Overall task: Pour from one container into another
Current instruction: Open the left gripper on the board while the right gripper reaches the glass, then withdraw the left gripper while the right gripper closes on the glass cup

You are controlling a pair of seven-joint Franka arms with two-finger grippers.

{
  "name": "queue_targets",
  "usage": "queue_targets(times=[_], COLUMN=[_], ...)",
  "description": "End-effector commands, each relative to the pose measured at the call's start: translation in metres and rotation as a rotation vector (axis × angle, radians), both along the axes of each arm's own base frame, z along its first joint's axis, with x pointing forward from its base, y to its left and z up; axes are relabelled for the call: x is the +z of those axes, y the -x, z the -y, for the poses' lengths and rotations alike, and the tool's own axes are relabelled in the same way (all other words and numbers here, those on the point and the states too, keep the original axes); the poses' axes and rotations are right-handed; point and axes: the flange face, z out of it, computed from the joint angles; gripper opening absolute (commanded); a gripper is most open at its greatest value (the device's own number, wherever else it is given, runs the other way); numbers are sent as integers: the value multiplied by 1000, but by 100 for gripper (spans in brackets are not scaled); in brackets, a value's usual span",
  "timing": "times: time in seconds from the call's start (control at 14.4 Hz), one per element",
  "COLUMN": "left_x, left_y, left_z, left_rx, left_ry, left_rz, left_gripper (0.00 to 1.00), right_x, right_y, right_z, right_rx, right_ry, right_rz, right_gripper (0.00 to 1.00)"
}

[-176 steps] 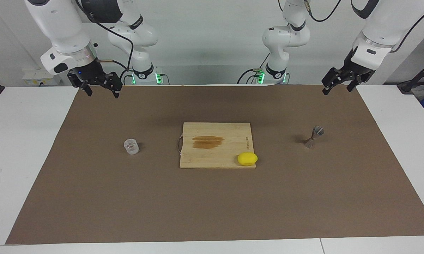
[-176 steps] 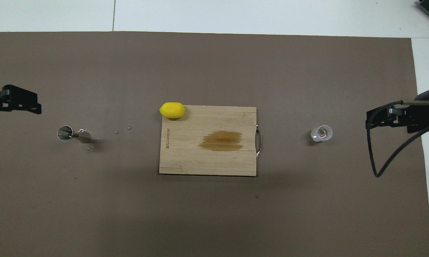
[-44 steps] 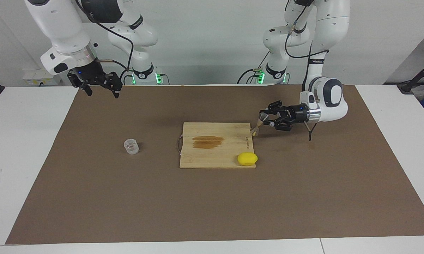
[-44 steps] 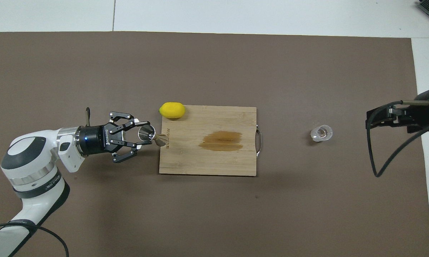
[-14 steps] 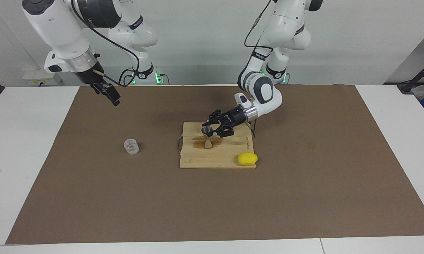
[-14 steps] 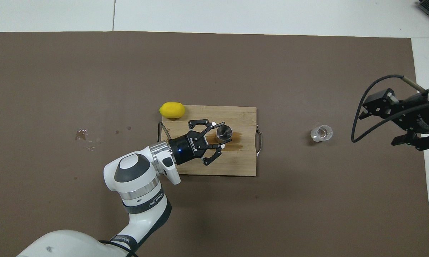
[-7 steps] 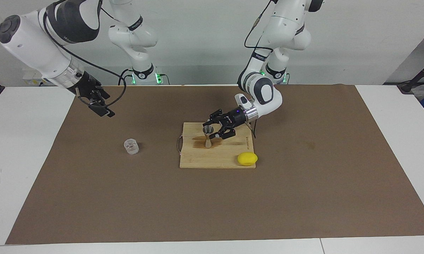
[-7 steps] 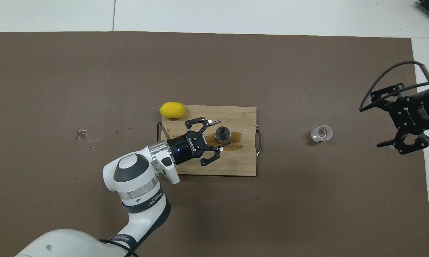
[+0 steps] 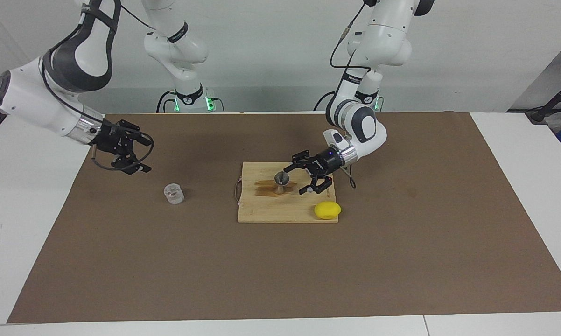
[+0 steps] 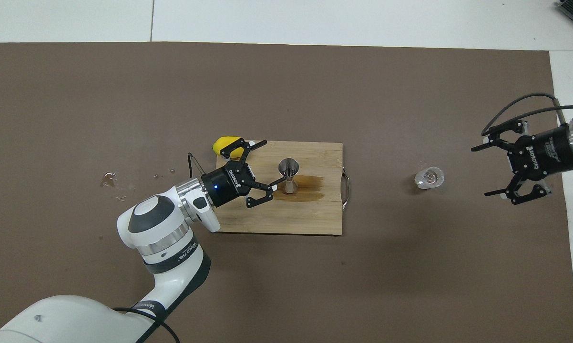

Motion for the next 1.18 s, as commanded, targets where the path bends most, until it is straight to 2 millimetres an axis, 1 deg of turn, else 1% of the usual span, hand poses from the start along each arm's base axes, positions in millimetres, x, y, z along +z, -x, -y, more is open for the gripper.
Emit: queue_targets(times=[0.0, 0.07, 0.21, 0.35, 0.49, 0.56, 0.62, 0.76, 0.83, 1.04, 1.11], left_x=[-8, -9, -10, -17, -24, -27, -31, -35, -35, -34, -34], left_y=[17, 19, 22, 33, 49, 53, 53, 58, 58, 49, 45], left_z=[-8, -7, -2, -4, -12, -18, -31, -44, -55, -91, -106], left_rx=[-12, -17, -27, -37, -59, -80, -86, -121, -122, -174, -197], left_ry=[-12, -21, -26, -26, -24, -39, -59, -71, -69, -109, -131], left_rz=[22, 19, 18, 2, -12, -11, -11, -5, -3, 29, 40], left_gripper=[100, 100, 100, 100, 100, 100, 100, 100, 100, 100, 100], right_x=[-35, -42, -45, -49, -53, -55, -56, -59, -62, -85, -94], right_y=[11, 14, 14, 17, 19, 19, 21, 23, 25, 23, 21], right_z=[12, 14, 15, 20, 20, 18, 17, 15, 15, 18, 20], right_rx=[-22, -23, -20, -26, -22, -19, -18, -17, -19, -43, -53], right_ry=[-48, -48, -46, -46, -45, -46, -46, -48, -49, -72, -82], right_rz=[15, 19, 26, 25, 29, 24, 21, 14, 6, -25, -32], right_gripper=[100, 100, 100, 100, 100, 100, 100, 100, 100, 100, 100])
